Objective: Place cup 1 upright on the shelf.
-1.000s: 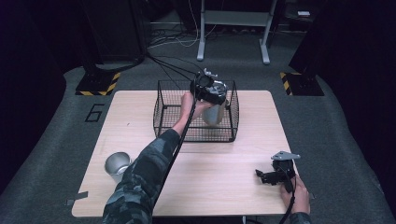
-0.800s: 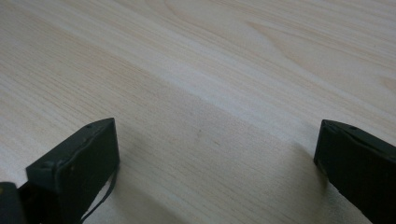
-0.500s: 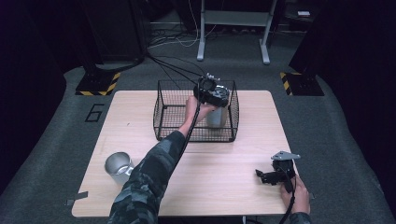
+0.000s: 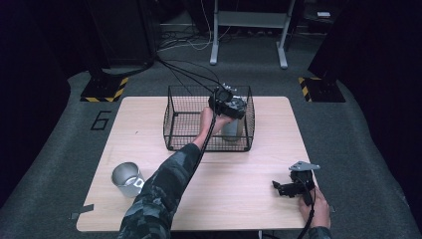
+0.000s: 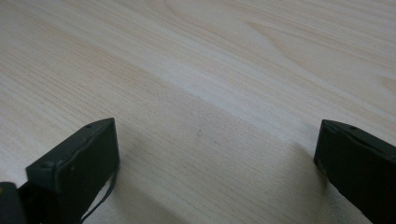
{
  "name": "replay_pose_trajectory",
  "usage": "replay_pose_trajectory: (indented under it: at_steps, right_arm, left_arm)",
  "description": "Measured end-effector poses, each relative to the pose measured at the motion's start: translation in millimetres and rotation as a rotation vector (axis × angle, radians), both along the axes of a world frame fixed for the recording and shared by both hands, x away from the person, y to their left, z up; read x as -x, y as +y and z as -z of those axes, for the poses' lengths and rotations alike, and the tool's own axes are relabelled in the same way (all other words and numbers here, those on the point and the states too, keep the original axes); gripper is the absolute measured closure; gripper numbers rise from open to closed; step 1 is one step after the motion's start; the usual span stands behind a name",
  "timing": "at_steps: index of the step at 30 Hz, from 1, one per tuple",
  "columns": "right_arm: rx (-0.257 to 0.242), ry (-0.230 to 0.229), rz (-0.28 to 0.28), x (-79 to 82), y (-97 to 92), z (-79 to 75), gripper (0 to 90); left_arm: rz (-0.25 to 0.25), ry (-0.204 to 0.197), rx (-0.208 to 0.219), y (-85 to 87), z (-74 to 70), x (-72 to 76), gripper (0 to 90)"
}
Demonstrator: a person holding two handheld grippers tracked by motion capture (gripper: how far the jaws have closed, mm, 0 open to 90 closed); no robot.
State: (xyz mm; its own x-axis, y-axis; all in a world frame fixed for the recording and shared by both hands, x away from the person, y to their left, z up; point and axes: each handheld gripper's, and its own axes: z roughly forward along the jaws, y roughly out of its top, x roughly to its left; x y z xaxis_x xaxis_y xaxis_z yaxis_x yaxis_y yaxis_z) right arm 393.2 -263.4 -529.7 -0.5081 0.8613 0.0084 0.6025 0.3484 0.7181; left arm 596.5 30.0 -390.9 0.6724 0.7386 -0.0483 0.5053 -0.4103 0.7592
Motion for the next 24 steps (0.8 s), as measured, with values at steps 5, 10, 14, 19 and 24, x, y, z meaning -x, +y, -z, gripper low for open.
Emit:
replay_pose_trajectory:
  at_steps: [5, 10, 14, 19, 24]
  right_arm:
    - [0.005, -0.003, -0.004, -0.2, -0.3, -0.1, 0.0]
    - [0.005, -0.005, -0.004, -0.4, -0.4, 0.0, 0.0]
    - [0.004, -0.004, -0.004, -0.4, -0.3, 0.0, 0.0]
    - [0.003, 0.0, -0.003, -0.2, -0.2, -0.1, 0.0]
    - [0.005, -0.002, -0.004, -0.2, -0.3, -0.1, 0.0]
  left_arm:
    - [0.017, -0.03, -0.025, -4.1, 1.7, 6.4, 3.7]
    - [0.018, -0.03, -0.019, -1.7, 2.7, 6.9, 3.6]
    - [0.024, -0.025, -0.022, -1.4, 2.2, 6.8, 3.5]
    - [0.029, -0.02, -0.011, 1.1, 2.9, 6.0, 3.3]
    - [0.026, -0.01, 0.001, 5.4, 1.2, 6.6, 0.0]
